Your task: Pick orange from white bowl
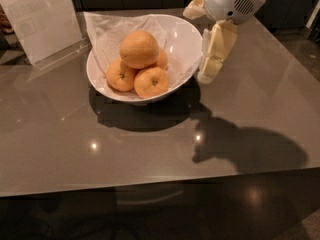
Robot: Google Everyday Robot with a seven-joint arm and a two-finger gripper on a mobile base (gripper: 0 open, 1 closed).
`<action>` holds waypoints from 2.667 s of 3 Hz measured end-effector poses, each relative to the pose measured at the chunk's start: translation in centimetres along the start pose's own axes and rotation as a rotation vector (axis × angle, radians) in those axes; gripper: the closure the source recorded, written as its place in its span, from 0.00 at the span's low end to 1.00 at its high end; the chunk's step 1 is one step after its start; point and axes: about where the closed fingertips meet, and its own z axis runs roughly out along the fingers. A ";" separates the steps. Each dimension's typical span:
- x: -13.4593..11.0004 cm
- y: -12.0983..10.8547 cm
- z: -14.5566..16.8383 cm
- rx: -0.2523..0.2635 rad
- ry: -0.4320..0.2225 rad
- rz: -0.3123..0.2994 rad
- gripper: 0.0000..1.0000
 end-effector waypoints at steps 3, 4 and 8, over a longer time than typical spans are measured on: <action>-4.7 -5.2 8.4 -0.163 -0.123 -0.096 0.00; -6.1 -6.4 10.6 -0.196 -0.142 -0.117 0.00; -7.1 -7.9 12.6 -0.192 -0.166 -0.113 0.65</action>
Offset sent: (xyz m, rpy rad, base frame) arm 0.0584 0.0852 -0.0468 0.0664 0.1576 0.2313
